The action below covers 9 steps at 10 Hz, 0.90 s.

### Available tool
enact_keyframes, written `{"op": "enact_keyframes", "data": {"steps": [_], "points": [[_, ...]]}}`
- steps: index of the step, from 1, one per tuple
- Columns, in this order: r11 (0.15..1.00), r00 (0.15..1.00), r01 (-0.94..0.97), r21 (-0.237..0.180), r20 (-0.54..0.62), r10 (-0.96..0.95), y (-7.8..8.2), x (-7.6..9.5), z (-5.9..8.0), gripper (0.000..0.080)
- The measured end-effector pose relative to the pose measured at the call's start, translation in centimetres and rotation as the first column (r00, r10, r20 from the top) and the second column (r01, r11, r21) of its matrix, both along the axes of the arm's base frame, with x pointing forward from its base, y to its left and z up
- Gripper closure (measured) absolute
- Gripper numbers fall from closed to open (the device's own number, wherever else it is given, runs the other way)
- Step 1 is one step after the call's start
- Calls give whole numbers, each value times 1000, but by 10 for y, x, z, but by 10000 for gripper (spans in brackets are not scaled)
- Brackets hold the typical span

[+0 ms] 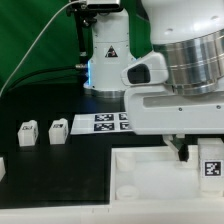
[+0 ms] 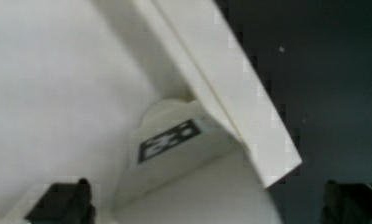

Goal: Assemble one leg

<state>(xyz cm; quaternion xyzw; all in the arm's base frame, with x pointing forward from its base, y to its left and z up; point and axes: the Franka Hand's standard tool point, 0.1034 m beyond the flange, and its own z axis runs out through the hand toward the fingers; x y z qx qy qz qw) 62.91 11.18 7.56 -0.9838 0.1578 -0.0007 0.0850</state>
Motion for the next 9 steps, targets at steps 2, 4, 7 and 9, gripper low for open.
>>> {"op": "enact_keyframes", "data": {"steps": [2,4,7,9], "points": [[999,999,-40,-9,23,40,2,2,0,151],[1000,1000,-1,-4,16,1,2,2,0,247],[920,919,391,13,-63,-389,2,0,-2,490],[775,771,632,29,-126,-624,-2,1,-3,492]]}}
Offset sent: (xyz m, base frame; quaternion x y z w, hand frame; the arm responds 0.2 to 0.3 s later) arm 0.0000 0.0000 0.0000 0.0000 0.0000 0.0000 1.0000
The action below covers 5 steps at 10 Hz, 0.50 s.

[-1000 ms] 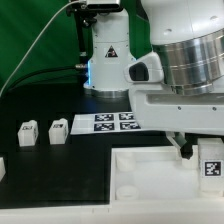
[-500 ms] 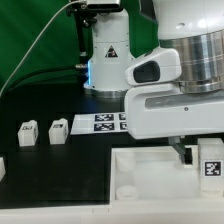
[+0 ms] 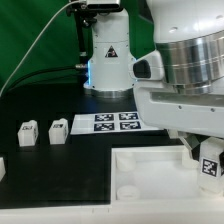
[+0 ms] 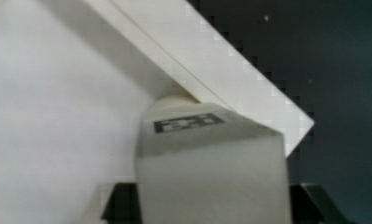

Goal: Assemble one leg

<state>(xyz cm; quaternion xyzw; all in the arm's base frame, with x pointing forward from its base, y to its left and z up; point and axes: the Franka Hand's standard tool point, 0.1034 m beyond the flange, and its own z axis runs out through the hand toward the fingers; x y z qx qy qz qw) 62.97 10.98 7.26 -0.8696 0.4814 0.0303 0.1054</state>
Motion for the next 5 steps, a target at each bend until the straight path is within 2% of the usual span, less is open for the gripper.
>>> {"op": "enact_keyframes", "data": {"steps": [1,3,5], "points": [[978,977,208,27,-39,-207,-2,0,-1,492],[879,881,472,74,-87,-466,-8,-1,-3,493],[912,915,403,76,-67,-399,-8,-2,-3,493]]}}
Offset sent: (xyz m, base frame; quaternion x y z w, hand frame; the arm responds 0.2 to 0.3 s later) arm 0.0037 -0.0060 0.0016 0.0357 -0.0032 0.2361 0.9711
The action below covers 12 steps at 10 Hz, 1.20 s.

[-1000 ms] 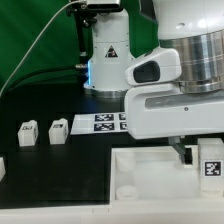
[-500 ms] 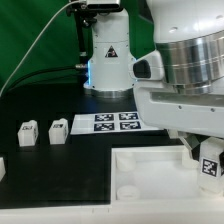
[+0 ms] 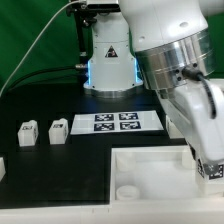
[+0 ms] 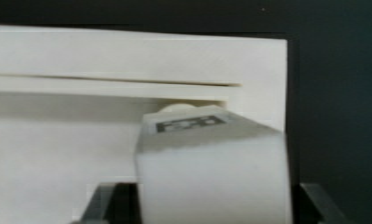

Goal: Assemble one leg

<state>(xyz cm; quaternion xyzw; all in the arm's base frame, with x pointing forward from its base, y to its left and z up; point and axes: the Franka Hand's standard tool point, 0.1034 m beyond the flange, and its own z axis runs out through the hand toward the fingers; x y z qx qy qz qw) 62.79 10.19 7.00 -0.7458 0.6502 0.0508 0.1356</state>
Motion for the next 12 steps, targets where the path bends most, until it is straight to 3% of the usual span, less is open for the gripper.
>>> {"op": "enact_keyframes", "data": {"steps": [1,2,3,4,5,7,8,9,10,11,12], "points": [[999,999,-42,-7,11,42,0,0,0,493],[978,977,-206,-36,45,208,0,-1,0,419],[917,916,-388,-88,70,395,3,-1,0,419],[823,822,-550,-144,83,564,8,-2,0,239],[678,676,-705,-206,92,731,13,-2,0,166],[510,502,-823,-250,100,859,10,-2,-1,154],[380,369,-881,-282,93,925,9,-2,-1,154],[170,163,-929,-328,50,985,10,-1,0,150],[43,39,-935,-352,20,999,10,0,1,150],[176,172,-926,-333,43,984,11,-1,1,150],[172,168,-927,-333,43,985,10,-1,0,236]]}}
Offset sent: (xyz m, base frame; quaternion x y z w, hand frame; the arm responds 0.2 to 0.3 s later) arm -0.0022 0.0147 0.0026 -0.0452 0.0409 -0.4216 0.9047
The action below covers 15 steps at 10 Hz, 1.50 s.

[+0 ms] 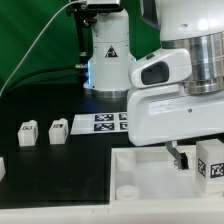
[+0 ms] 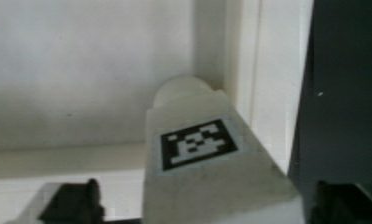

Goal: Assemble one leg

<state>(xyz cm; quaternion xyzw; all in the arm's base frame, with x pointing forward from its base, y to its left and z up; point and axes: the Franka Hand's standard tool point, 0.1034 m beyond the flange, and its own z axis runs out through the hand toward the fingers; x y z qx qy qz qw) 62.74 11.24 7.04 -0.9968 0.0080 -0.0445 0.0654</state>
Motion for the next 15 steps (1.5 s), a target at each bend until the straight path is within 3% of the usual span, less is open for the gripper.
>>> {"op": "enact_keyframes", "data": {"steps": [1,2,3,5,6,8,10,11,12,14,15], "points": [[992,992,126,15,-18,-126,2,0,0,372],[968,968,249,30,-39,-247,3,0,0,372],[942,942,334,30,-55,-332,0,-1,-1,500],[765,764,642,47,-122,-633,-2,-1,-2,500],[655,653,754,45,-152,-742,-3,-1,-2,500],[264,265,964,38,-247,-932,-6,-2,-3,500],[-91,-91,996,-15,-322,-942,5,-4,-3,502],[-148,-148,989,-26,-328,-933,3,-4,-3,502],[-98,-97,995,-14,-322,-942,3,-4,-3,502],[-62,-61,998,-7,-318,-946,3,-4,-3,248],[165,164,986,20,-281,-946,2,-5,-3,180]]}}
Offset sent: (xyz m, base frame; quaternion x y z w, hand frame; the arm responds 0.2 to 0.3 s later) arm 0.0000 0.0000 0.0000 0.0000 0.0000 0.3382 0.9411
